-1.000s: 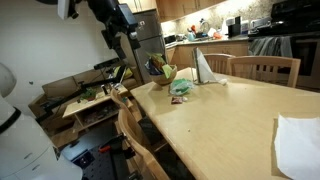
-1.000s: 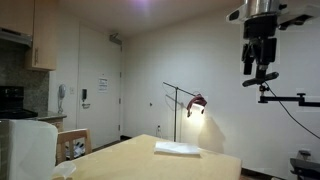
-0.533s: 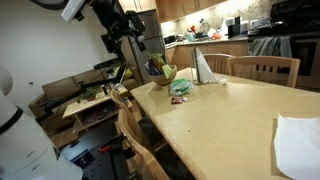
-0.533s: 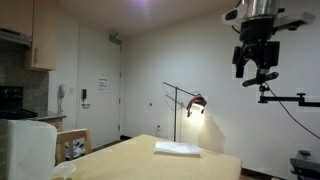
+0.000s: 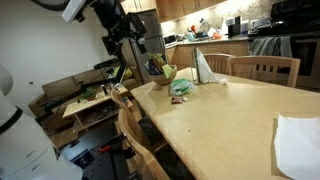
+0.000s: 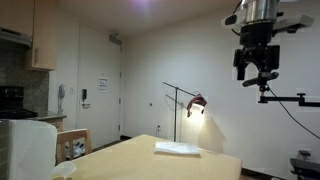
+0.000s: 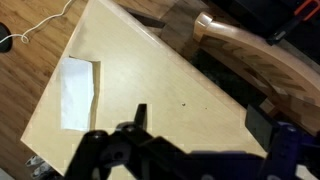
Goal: Move the pack of marshmallows slightly to the right and put the one that's near the wallet in it
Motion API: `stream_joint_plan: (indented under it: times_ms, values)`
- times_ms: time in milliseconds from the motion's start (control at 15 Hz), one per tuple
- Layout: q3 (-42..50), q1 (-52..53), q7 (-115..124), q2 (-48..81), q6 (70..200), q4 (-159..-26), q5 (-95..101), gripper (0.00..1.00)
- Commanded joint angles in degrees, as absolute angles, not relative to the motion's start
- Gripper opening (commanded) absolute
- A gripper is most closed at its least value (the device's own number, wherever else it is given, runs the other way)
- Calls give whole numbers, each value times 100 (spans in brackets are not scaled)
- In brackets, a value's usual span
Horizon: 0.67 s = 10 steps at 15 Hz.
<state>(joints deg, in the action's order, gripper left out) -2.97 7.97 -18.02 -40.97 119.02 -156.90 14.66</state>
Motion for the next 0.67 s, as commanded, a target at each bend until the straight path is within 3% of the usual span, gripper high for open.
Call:
stream_joint_plan:
  times_ms: [0, 600]
  values:
    - [-241, 1098, -2293, -3517, 12152, -15493, 1511, 100]
    - [-463, 1666, -3494, -2594, 14601, -15379, 1892, 100]
